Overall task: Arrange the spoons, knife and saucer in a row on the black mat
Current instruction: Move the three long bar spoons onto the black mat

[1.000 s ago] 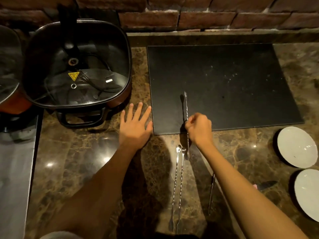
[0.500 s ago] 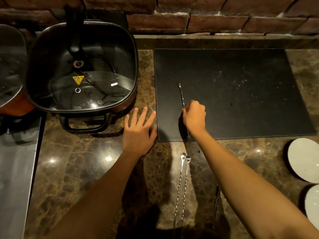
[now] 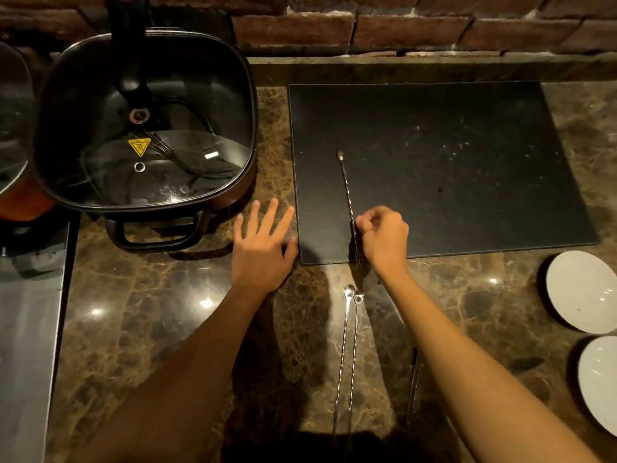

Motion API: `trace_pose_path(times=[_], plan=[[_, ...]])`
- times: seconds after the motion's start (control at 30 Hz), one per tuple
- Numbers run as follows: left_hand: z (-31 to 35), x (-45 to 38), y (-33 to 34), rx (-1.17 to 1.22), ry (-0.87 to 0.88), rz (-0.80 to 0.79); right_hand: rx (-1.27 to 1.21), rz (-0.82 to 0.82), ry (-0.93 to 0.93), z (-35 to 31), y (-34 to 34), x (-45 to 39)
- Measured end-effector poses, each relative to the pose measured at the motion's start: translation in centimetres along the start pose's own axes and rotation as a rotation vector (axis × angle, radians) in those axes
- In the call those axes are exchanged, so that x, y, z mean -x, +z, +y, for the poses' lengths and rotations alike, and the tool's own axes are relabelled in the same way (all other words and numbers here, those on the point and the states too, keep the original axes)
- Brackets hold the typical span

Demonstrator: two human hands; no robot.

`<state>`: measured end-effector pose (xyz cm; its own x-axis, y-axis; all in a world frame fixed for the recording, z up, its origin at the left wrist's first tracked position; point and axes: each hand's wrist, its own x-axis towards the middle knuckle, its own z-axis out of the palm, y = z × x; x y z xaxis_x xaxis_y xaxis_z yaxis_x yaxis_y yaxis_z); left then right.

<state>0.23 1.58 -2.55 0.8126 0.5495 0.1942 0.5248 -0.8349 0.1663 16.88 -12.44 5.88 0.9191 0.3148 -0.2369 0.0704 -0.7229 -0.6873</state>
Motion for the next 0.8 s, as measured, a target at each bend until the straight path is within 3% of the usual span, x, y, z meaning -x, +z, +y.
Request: trace_pose_path(times=[0.13, 0.33, 0.6, 0.8], plan=[[0.0, 0.1, 0.0, 0.002, 0.022, 0.035, -0.161, -0.119, 0.108, 4.2, -1.4, 7.0], [0.2, 0.1, -0.3, 0.017, -0.003, 0.001, -0.02, -0.197, 0.195, 9.1, -1.5, 16.7], [0.3, 0.2, -0.3, 0.011, -0.018, -0.02, 0.253, -0.124, 0.033, 9.2, -1.3, 19.4], [0.3, 0.1, -0.4, 0.016, -0.024, -0.025, 0.17, -0.164, 0.104, 9.2, -1.4, 19.3]])
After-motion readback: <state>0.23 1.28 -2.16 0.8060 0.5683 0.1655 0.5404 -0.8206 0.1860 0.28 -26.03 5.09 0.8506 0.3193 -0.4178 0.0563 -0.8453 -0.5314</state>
